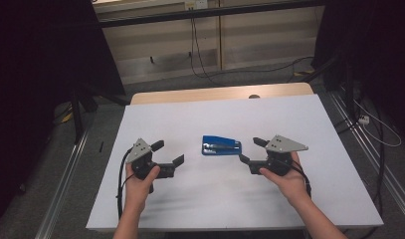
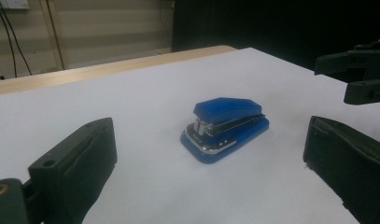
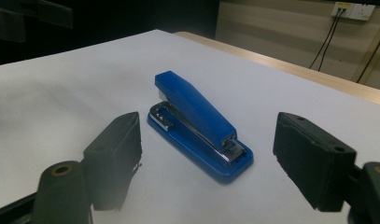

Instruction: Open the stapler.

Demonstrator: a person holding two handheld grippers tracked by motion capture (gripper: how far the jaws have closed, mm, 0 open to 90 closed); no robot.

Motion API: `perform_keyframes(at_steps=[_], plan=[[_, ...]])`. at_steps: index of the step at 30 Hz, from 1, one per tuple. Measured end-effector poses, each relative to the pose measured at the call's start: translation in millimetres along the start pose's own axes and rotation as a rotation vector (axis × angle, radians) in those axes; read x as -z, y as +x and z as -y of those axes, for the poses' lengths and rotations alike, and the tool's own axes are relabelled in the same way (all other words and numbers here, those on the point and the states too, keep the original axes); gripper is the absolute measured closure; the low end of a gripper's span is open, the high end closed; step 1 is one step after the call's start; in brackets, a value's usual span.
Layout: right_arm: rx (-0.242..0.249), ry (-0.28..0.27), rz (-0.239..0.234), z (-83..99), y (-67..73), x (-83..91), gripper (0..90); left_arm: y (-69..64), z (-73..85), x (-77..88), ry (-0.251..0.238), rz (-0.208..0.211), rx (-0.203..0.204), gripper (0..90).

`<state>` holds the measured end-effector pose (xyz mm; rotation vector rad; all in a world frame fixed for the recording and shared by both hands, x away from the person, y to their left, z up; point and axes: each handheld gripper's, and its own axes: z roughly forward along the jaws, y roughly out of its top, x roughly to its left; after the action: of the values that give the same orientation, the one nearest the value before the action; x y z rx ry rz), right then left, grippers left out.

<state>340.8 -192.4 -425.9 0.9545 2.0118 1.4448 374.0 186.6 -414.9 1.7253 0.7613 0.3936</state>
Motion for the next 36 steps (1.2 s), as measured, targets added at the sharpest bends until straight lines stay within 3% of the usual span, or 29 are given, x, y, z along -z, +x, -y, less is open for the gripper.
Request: perform_keyframes(at_steps=[7,15,16,26,31,35,36], plan=[[-0.006,0.007,-0.025,-5.3,4.8,-16.2,24.8,1.1,-3.2,-14.9,-0.003,0.007,0.003,2.8],[0.001,0.028,-0.039,-7.0,7.5,-29.0,25.0,3.4,-5.5,-34.4,0.026,0.011,-0.005,2.8],[0.001,0.034,-0.038,-7.8,7.4,-32.0,25.4,3.5,-6.7,-37.7,0.018,0.016,0.008,2.8],[0.018,0.080,-0.060,-10.5,11.7,-49.3,27.9,4.3,-14.4,-47.8,0.035,0.032,0.018,2.8],[0.006,0.091,-0.071,-12.4,12.3,-56.2,30.9,10.1,-12.7,-54.0,0.042,0.007,0.035,2.9],[0.017,0.112,-0.079,-14.5,13.7,-62.3,37.5,12.5,-17.3,-59.1,0.077,-0.014,0.014,2.9],[0.022,0.122,-0.086,-15.1,14.6,-65.5,40.9,14.4,-18.6,-62.0,0.068,-0.013,0.034,3.0]])
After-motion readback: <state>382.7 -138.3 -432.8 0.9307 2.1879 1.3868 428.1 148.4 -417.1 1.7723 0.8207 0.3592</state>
